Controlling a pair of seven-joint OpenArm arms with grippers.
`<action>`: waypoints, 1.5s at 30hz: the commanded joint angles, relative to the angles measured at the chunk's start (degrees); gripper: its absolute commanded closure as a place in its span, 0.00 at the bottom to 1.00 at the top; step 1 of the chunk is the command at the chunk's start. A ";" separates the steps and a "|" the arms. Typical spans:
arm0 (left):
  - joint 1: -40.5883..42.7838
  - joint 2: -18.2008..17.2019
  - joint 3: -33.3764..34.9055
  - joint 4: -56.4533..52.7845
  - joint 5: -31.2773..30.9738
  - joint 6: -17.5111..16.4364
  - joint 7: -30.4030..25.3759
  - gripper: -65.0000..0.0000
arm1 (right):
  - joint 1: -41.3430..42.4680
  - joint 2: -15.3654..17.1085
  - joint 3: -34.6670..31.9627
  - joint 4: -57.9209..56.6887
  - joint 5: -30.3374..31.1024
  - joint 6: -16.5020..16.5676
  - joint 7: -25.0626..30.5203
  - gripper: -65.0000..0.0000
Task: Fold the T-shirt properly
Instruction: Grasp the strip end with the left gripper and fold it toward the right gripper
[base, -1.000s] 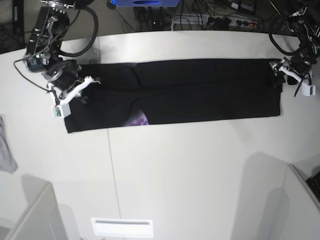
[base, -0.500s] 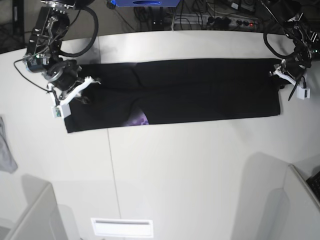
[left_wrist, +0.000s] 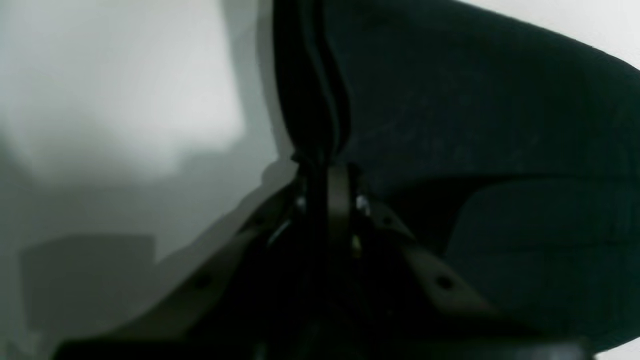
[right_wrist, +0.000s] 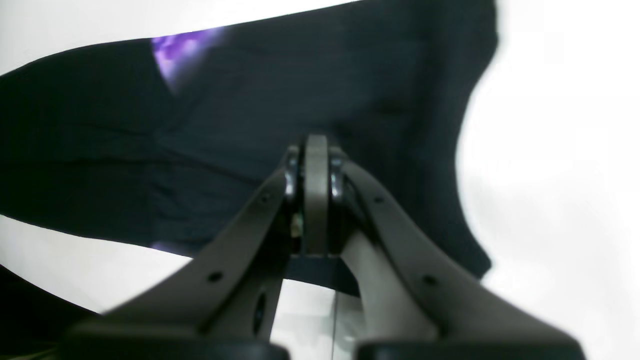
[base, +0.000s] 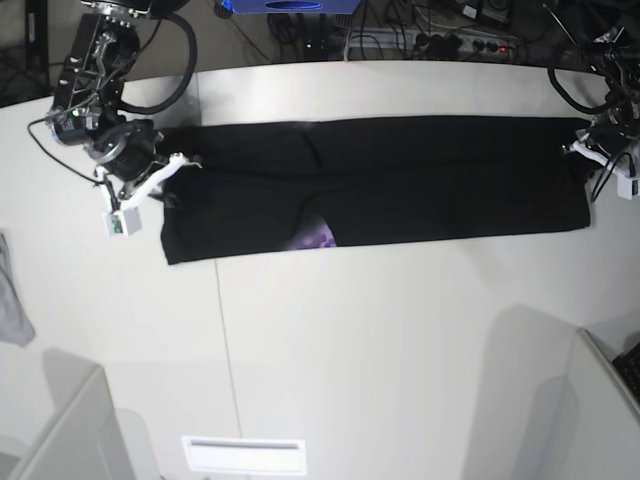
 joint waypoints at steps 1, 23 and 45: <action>-0.20 -1.36 -0.71 1.12 -1.05 -0.71 -0.99 1.00 | 0.37 0.41 0.12 1.13 0.75 0.22 1.19 1.00; 12.81 7.17 9.49 35.14 -1.05 -0.71 -0.55 1.00 | 0.46 0.32 0.12 0.95 0.75 0.22 1.19 1.00; 10.97 10.69 28.56 34.70 -1.05 6.36 -0.55 1.00 | 0.20 0.32 0.12 0.86 0.75 0.22 1.19 1.00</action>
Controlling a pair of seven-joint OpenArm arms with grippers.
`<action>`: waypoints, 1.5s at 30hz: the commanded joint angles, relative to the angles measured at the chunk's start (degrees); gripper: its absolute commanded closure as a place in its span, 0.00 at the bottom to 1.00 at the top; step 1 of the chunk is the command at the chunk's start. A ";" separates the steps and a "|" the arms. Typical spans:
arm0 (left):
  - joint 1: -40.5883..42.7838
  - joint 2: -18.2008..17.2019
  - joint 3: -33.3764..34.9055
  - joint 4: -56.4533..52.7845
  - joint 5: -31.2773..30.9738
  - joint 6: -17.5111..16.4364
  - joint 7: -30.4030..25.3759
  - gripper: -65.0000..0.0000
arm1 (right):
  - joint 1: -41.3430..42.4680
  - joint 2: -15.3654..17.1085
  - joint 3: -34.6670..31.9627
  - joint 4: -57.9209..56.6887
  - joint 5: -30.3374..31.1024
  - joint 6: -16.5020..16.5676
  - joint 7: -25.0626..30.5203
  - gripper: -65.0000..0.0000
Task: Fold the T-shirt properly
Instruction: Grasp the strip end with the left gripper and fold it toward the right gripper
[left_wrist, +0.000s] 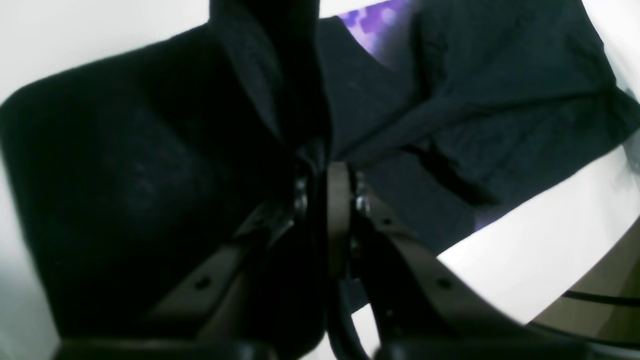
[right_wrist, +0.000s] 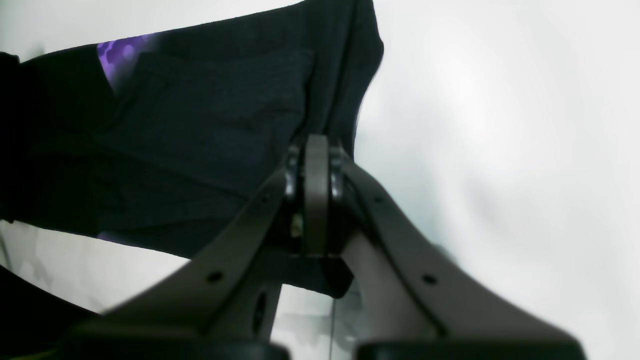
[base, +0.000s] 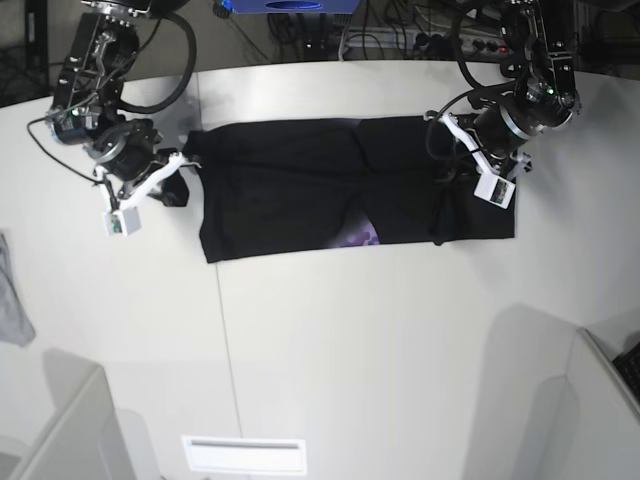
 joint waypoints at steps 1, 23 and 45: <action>-0.29 0.20 -0.11 0.85 -1.05 0.00 -1.29 1.00 | 0.33 0.30 0.12 0.86 0.75 0.22 1.17 1.00; -1.17 1.51 -0.02 -0.91 -1.14 0.00 -1.29 1.00 | 0.15 0.30 0.12 0.86 0.75 0.22 1.17 1.00; -2.31 1.69 -0.11 -0.91 -1.40 0.00 -1.29 1.00 | 0.24 0.30 0.12 0.86 0.75 0.22 1.17 1.00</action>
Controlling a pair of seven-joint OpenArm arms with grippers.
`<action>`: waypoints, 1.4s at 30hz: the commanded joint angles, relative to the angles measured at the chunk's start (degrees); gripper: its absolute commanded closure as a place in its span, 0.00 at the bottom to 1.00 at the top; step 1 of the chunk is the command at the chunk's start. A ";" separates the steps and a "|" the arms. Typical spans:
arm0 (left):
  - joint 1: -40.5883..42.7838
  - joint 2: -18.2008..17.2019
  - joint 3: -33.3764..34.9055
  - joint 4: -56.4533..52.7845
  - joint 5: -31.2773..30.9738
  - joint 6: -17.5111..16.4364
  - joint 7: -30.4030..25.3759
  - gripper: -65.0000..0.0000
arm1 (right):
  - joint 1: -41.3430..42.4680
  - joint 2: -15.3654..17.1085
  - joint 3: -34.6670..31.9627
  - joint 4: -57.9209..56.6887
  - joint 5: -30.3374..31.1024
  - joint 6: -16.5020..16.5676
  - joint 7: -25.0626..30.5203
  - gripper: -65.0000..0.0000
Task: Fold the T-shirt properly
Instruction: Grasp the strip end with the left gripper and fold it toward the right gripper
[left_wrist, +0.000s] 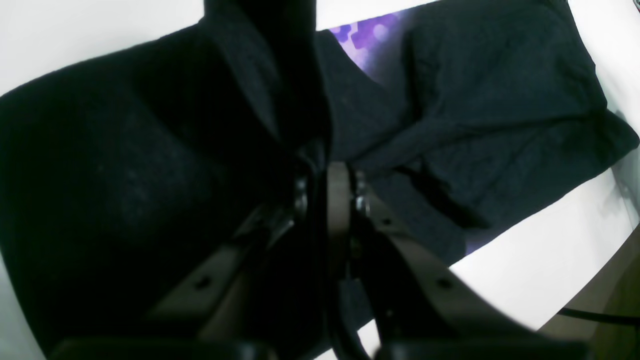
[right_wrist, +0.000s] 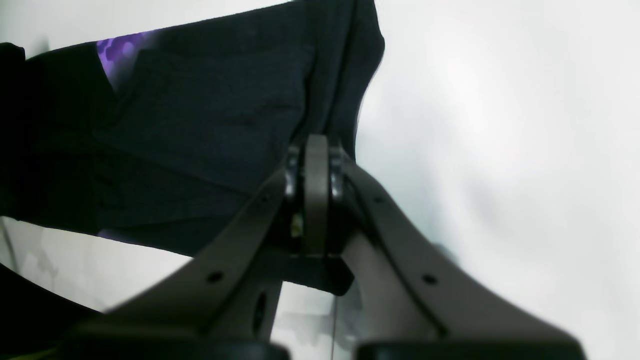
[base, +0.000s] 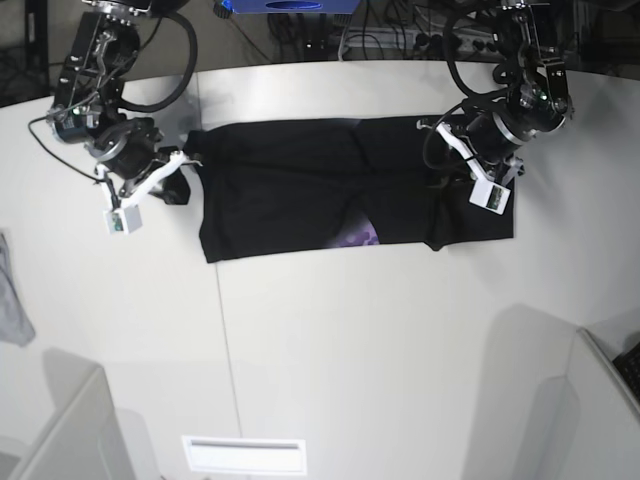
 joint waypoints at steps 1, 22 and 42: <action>-0.46 -0.30 -0.20 0.97 -1.36 -0.02 -1.27 1.00 | 0.52 0.45 0.12 0.86 0.75 0.22 1.17 1.00; -1.51 0.49 -0.11 -0.97 -1.36 -0.02 -1.18 1.00 | 0.52 0.45 0.12 0.86 0.75 0.22 1.17 1.00; -1.16 0.23 -0.11 -0.97 -1.45 -0.02 -1.18 0.98 | 0.79 0.45 0.12 0.77 0.75 0.22 1.17 1.00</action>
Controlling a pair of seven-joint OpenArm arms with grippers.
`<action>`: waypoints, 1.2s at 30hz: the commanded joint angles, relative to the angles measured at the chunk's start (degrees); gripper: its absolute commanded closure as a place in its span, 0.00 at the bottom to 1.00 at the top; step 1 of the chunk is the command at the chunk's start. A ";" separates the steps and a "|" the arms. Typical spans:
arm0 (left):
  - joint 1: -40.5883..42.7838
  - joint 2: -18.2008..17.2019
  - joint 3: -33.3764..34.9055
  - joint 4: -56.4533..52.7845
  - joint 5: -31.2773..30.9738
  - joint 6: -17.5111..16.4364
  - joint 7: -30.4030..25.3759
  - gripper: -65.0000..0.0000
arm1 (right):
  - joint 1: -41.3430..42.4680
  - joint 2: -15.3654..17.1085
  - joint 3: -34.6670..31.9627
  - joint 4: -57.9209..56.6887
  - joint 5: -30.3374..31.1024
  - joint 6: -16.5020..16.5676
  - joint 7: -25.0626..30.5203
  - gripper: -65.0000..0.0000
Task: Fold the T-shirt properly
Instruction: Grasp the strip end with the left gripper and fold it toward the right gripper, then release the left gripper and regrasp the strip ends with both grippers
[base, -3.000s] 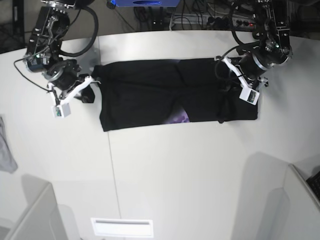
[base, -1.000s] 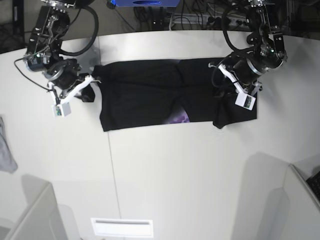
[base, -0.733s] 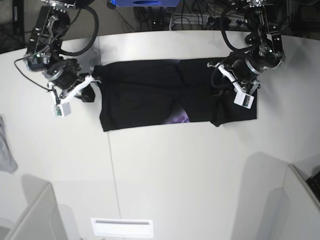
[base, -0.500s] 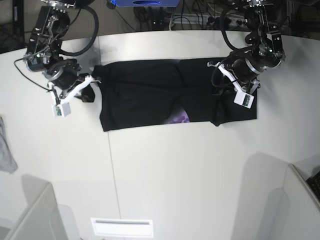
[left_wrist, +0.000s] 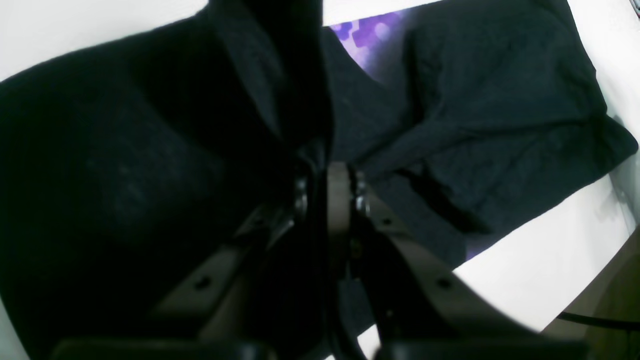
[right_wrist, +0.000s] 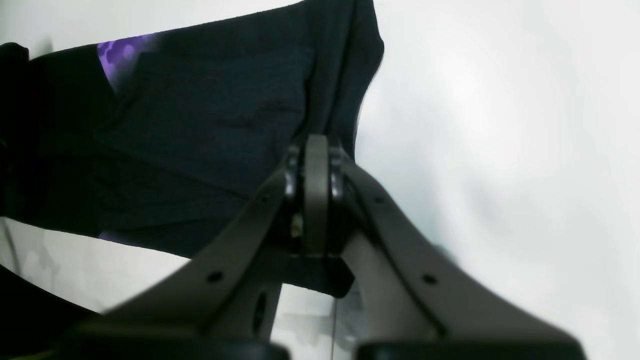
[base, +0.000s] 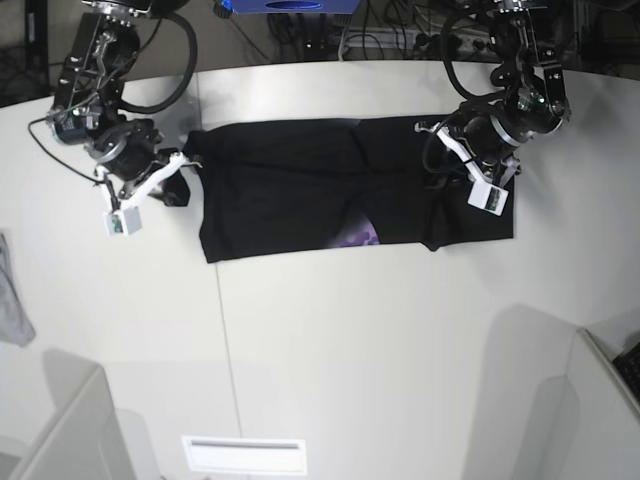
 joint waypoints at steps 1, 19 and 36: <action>-0.24 -0.36 -0.11 0.91 -1.25 -0.04 -1.18 0.89 | 0.48 0.45 0.12 0.77 0.73 0.22 1.17 1.00; -0.86 -0.10 10.53 0.91 -1.34 -0.04 -1.18 0.41 | 0.22 0.45 0.12 0.77 0.73 0.22 1.17 1.00; -4.02 1.92 -1.69 7.07 -1.25 6.91 -1.18 1.00 | 0.22 0.45 0.12 0.77 0.73 0.22 1.17 1.00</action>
